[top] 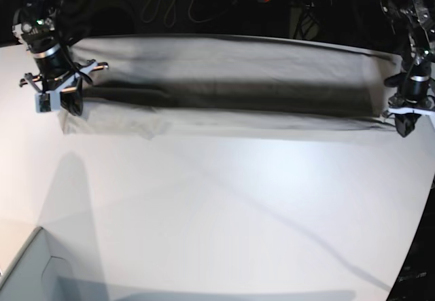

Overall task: Layout the t-shirt on the table in an organized manner, then fold the t-shirt properly
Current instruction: 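Lift the hem layer with both grippers and fold it over the strip, then hold the folded strip ends with both grippers and pull them taut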

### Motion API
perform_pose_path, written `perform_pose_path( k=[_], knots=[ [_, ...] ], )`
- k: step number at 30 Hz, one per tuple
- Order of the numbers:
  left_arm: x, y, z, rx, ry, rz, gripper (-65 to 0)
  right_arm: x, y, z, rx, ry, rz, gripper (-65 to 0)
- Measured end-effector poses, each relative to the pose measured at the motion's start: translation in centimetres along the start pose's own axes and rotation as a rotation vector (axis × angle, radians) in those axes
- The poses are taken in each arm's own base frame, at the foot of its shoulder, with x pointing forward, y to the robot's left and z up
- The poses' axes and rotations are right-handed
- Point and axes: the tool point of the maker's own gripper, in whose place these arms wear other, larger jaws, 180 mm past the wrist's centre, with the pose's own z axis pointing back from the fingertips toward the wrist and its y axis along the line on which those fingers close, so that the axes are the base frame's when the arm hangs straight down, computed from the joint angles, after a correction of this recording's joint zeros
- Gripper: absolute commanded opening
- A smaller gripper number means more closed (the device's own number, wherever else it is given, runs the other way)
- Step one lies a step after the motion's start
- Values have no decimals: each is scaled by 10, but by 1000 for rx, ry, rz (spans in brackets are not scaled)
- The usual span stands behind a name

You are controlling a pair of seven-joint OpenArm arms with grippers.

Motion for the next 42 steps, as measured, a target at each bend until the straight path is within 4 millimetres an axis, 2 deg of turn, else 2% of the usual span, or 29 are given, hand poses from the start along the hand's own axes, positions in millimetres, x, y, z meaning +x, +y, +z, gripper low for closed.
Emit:
perform_pose_path(
  k=[8,14,17,21,27,34,37,42],
  knots=[
    [-13,7,9,8,30,25,-649,-21,5,4,8,50,-22,-650],
    [-22,13,12,22,53,26,-649,-26,7,9,20,62,-19,-650],
    [-36,25,10,49,85,46,-649,-37,15,15,66,92,-5,-650],
    [-50,34,11,73,118,62,-649,-38,22,15,82,89,-19,-650],
    [-48,32,7,71,113,65,-649,-54,29,21,95,127,-32,-650],
    [-48,32,6,70,111,65,-649,-87,29,19,101,209,-71,-650],
    [-49,33,7,72,114,67,-646,-83,26,17,98,167,-78,-650],
    [-69,44,9,103,162,86,-641,-107,28,18,102,219,-109,-650]
  ],
)
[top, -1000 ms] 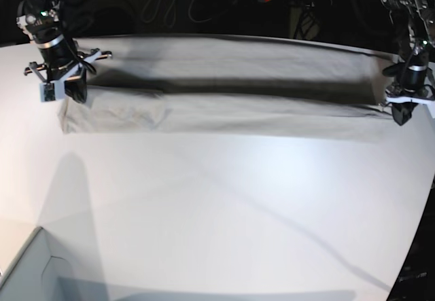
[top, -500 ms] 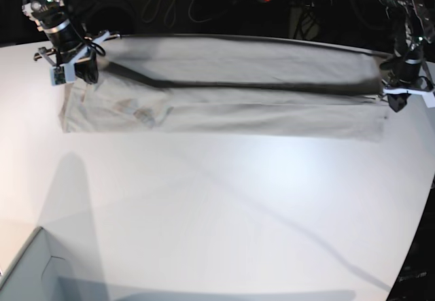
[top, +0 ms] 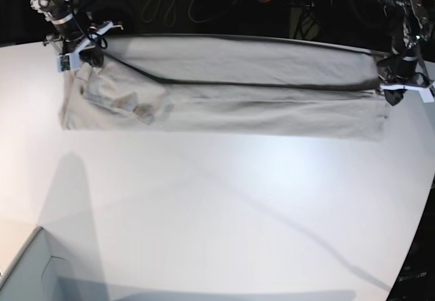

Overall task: Layout the t-shirt on the table in an organized manner, then fold the t-shirt properly
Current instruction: 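Hold the folded strip ends with both grippers and pull them taut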

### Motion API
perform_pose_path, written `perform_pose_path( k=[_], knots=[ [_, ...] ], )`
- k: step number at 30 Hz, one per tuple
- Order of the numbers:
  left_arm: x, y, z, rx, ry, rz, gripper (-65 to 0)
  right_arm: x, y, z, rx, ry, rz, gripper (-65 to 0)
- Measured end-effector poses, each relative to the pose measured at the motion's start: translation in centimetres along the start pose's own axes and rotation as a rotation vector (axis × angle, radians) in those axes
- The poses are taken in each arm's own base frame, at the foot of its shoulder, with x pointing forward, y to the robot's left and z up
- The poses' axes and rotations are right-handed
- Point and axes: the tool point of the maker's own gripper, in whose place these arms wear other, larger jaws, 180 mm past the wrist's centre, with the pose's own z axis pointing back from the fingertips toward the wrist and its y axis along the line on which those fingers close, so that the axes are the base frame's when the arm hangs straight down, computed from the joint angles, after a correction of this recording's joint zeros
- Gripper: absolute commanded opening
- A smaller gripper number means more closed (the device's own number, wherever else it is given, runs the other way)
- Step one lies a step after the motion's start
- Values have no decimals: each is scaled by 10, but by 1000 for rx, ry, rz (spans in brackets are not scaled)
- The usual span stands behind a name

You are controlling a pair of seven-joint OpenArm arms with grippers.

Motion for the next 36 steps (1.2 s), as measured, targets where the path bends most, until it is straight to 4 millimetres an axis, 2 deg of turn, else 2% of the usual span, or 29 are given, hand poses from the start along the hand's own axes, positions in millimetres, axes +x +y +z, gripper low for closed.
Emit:
perform_pose_path(
  k=[2,7,11,13,16,18,22,26,30,32,36],
  knots=[
    [-7,5,0,12,17,7,-594,1,0,-1,0,0,0,-650],
    [-7,5,0,12,17,12,-339,8,-2,-3,-1,-19,6,-650],
    [-8,7,1,15,18,12,-220,6,-2,-3,0,-13,5,-650],
    [-5,9,2,22,13,17,-208,7,-2,-4,0,-14,6,-650],
    [20,16,8,41,-64,34,-207,8,-2,-4,1,-16,7,-650],
    [27,20,9,47,-71,28,-207,9,-2,-4,1,-17,7,-650],
    [12,16,4,41,23,31,-207,8,-1,-4,1,-17,5,-650],
    [14,11,-3,28,16,44,-207,8,-1,-4,1,-18,4,-650],
    [-13,21,-12,64,82,88,-208,8,-1,-4,2,-17,4,-650],
    [-16,22,-14,58,81,91,-208,8,-1,-5,2,-18,4,-650],
    [-23,7,-19,26,95,57,-210,8,-1,-5,2,-18,4,-650]
  ],
)
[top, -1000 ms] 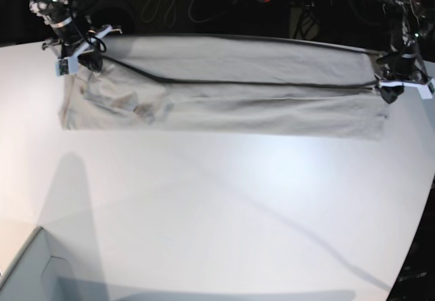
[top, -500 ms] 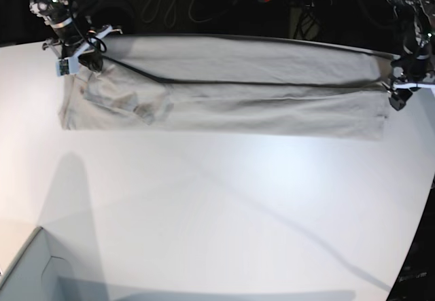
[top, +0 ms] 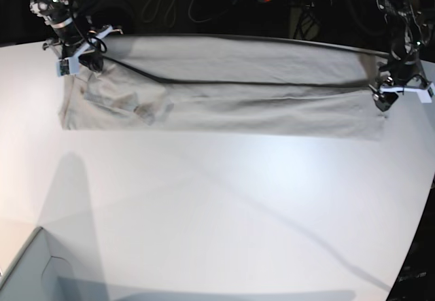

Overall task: Layout the t-shirt on the table in an organized manner, then fold the t-shirt properly
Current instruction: 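Hold the folded strip ends with both grippers and pull them taut, then lift the strip end with the left gripper and fold it toward the right gripper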

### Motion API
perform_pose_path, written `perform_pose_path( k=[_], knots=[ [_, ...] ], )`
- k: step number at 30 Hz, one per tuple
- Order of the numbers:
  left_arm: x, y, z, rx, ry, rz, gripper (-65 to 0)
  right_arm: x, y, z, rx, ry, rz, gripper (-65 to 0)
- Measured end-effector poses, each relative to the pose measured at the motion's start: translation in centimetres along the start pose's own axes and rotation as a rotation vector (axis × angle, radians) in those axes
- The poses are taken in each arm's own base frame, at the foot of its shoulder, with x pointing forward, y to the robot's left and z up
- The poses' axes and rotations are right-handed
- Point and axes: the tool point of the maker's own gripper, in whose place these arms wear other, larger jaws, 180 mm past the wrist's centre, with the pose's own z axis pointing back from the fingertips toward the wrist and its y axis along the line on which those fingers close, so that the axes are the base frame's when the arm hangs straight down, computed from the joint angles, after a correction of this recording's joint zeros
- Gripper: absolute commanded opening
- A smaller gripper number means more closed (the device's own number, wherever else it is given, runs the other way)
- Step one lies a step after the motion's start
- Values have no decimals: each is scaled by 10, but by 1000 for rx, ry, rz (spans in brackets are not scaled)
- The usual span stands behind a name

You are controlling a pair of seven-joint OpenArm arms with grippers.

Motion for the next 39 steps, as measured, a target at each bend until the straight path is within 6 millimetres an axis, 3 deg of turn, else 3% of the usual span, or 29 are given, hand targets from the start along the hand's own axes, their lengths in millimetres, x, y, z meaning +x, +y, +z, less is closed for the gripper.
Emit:
perform_pose_path(
  k=[5,8,18,24,28,33,39],
  knots=[
    [-7,-16,-4,-39,15,-31,-210,0,0,0,0,0,0,-650],
    [-8,-16,-5,-39,18,-31,-223,0,0,0,0,0,0,-650],
    [-16,-18,-5,-42,50,-23,-650,7,-1,-7,0,-15,-2,-650],
    [-11,-27,-4,-58,70,-44,-649,-7,-4,-13,-3,31,2,-650],
    [15,-47,8,-107,-3,-88,-649,1,-6,-21,-10,25,32,-650],
    [28,-86,33,-194,-85,-114,-649,-2,-6,-25,-6,27,19,-650],
    [1,-151,54,-348,-53,-179,-649,0,-7,-28,-5,20,12,-650]
  ],
)
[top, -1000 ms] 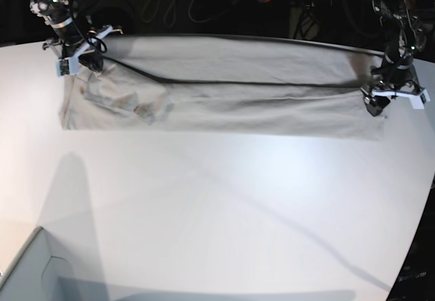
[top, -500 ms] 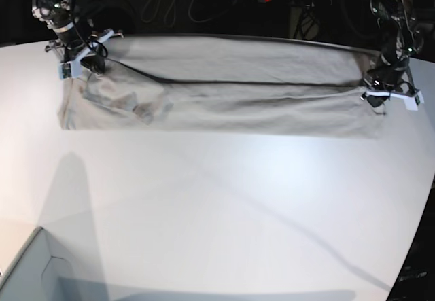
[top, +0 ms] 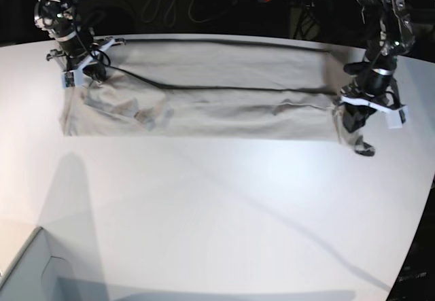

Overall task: Layout the t-shirt on the table in an organized manner, then fold the t-shirt properly
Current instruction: 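Lift the strip end with the left gripper and fold it toward the right gripper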

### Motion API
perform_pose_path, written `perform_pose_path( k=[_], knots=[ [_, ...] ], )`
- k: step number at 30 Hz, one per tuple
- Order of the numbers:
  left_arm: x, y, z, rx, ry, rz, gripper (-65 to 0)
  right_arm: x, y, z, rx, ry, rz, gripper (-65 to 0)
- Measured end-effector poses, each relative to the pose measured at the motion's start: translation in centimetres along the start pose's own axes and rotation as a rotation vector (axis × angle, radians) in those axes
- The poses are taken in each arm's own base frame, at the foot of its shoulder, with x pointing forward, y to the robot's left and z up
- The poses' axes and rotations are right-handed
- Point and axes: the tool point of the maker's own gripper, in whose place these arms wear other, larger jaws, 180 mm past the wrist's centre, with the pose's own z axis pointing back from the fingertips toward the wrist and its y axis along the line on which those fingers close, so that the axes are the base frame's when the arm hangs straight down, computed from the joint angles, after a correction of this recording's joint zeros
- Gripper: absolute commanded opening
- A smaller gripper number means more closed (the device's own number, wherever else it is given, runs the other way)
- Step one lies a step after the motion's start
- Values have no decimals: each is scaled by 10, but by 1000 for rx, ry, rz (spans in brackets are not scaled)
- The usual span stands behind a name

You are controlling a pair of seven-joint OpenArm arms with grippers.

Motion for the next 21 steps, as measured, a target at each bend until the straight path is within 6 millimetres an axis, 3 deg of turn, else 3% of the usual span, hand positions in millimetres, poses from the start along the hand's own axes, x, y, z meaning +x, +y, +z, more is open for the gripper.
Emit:
perform_pose_path(
  k=[3,10,15,21],
  knots=[
    [-21,-43,-9,-103,51,-10,-649,0,0,0,0,0,0,-650],
    [-104,-125,-15,-278,248,29,-649,0,0,0,0,-1,0,-650],
    [-127,-168,-16,-376,305,21,-649,-1,0,0,0,1,0,-650],
    [-144,-203,-17,-465,354,-22,-649,-1,0,0,0,1,0,-650]
  ],
)
